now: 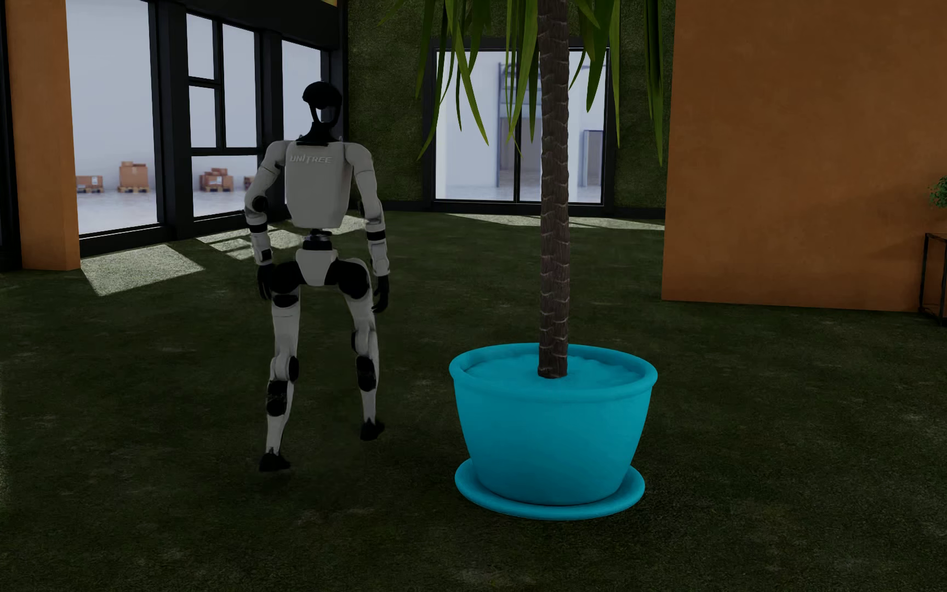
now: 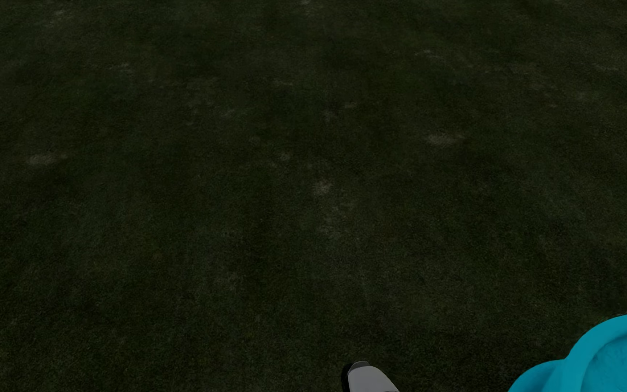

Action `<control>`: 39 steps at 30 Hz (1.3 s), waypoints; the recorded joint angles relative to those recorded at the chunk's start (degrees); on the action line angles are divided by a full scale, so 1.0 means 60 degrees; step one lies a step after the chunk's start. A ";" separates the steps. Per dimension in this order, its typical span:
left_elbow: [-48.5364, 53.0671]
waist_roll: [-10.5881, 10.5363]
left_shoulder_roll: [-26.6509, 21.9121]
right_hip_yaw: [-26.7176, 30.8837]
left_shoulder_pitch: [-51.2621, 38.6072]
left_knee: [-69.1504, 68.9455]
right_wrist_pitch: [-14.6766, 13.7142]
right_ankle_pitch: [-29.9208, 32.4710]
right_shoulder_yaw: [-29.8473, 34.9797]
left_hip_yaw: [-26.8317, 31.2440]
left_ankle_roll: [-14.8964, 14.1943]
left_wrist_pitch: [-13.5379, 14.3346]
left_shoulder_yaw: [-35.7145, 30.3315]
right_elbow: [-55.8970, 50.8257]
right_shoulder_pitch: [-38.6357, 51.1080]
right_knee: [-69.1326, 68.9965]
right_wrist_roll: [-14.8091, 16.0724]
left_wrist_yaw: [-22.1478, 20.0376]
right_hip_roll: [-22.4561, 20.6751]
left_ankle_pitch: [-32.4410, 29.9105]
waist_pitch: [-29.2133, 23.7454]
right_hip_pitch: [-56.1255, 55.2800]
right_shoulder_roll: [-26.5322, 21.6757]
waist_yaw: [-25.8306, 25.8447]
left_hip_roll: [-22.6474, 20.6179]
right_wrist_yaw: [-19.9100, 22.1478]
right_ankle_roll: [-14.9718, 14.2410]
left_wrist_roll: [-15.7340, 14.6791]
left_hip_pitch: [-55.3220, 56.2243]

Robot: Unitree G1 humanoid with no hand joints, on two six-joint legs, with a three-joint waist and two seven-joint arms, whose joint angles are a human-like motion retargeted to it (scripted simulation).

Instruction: Circle the plant

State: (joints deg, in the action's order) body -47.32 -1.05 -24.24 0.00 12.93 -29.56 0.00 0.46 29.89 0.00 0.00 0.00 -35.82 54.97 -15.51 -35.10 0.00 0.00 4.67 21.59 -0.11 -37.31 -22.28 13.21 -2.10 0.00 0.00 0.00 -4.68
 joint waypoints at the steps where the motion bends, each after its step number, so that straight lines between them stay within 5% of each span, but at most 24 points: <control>1: 0.0136 0.0050 0.0080 0.0000 0.0006 -0.0022 0.0000 -0.0207 -0.0013 0.0000 0.0000 0.0000 -0.0058 0.0039 -0.0110 0.0792 0.0000 0.0000 0.0074 -0.0067 0.0127 0.0429 0.0003 0.0069 0.0013 0.0000 0.0000 0.0000 -0.0093; 4: 0.0445 0.0074 0.0418 0.0000 0.0258 -0.0121 0.0000 0.0424 0.0177 0.0000 0.0000 0.0000 0.0089 0.0427 -0.0346 0.1283 0.0000 0.0000 0.0062 -0.0615 0.0529 0.1194 0.0063 -0.0205 0.0282 0.0000 0.0000 0.0000 -0.0499; 7: 0.0100 -0.0348 0.0860 0.0000 0.0649 -0.1749 0.0000 0.0211 0.0564 0.0000 0.0000 0.0000 0.0250 0.0862 0.0082 0.0280 0.0000 0.0000 -0.0602 -0.2536 0.0506 0.1298 0.0018 -0.0851 0.0721 0.0000 0.0000 0.0000 -0.0070; 9: 0.0227 -0.0672 0.0859 0.0000 0.0871 -0.4470 0.0000 -0.0676 -0.0796 0.0000 0.0000 0.0000 0.0283 -0.0261 0.0295 0.0336 0.0000 0.0000 -0.1107 -0.2694 0.0549 0.1872 -0.0160 -0.0415 0.1041 0.0000 0.0000 0.0000 0.1599; 13: 0.0458 -0.0252 0.0121 0.0000 0.0434 -0.7187 0.0000 -0.1301 -0.1494 0.0000 0.0000 0.0000 0.0476 -0.3089 0.0684 0.0673 0.0000 0.0000 -0.1615 -0.3113 0.0376 0.3699 -0.0249 -0.1191 0.1417 0.0000 0.0000 0.0000 0.3704; 17: 0.0235 0.0212 -0.0303 0.0000 0.0191 -0.4516 0.0000 -0.1768 -0.1662 0.0000 0.0000 0.0000 0.1931 -0.4388 0.1175 0.0743 0.0000 0.0000 -0.1737 -0.5312 0.0187 0.4973 -0.0174 -0.1739 0.1171 0.0000 0.0000 0.0000 0.5260; 23: 0.0228 0.0421 -0.0303 0.0000 0.0358 0.0314 0.0000 -0.2498 -0.0959 0.0000 0.0000 0.0000 0.1602 -0.2866 0.0787 0.0796 0.0000 0.0000 -0.1214 -0.2100 0.0175 0.6535 -0.0207 -0.2506 0.0859 0.0000 0.0000 0.0000 0.5116; 26: -0.0032 0.0409 0.0120 0.0000 0.0794 0.0033 0.0000 -0.2379 -0.0793 0.0000 0.0000 0.0000 0.1396 -0.0488 0.0345 0.0538 0.0000 0.0000 -0.0870 -0.2213 0.0388 0.6841 -0.0112 -0.2666 0.0625 0.0000 0.0000 0.0000 0.4877; 31: -0.0834 0.0652 0.0647 0.0000 0.1072 -0.0359 0.0000 0.1621 -0.0950 0.0000 0.0000 0.0000 0.0027 0.1286 -0.0630 -0.2913 0.0000 0.0000 -0.0266 -0.2539 0.0711 0.4894 -0.0157 -0.1808 0.0170 0.0000 0.0000 0.0000 0.4236; 35: -0.0217 0.0712 0.0139 0.0000 0.1195 0.0190 0.0000 -0.1840 -0.0916 0.0000 0.0000 0.0000 -0.0021 0.0234 -0.0565 -0.9293 0.0000 0.0000 0.0020 -0.2051 0.0409 0.1858 -0.0213 -0.0839 0.0174 0.0000 0.0000 0.0000 0.2919; 39: -0.1040 0.0309 -0.0419 0.0000 0.0651 0.0358 0.0000 -0.2349 -0.1406 0.0000 0.0000 0.0000 0.0125 -0.0759 -0.0292 -0.8042 0.0000 0.0000 -0.0022 -0.1352 0.0226 0.0272 0.0037 -0.0053 0.0443 0.0000 0.0000 0.0000 0.1792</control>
State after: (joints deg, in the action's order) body -53.55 0.80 -26.75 0.00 16.84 -27.41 0.00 -13.63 21.45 0.00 0.00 0.00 -35.07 50.41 -17.26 -83.35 0.00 0.00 4.54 13.48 1.24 -35.68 -22.06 12.89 0.56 0.00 0.00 0.00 6.07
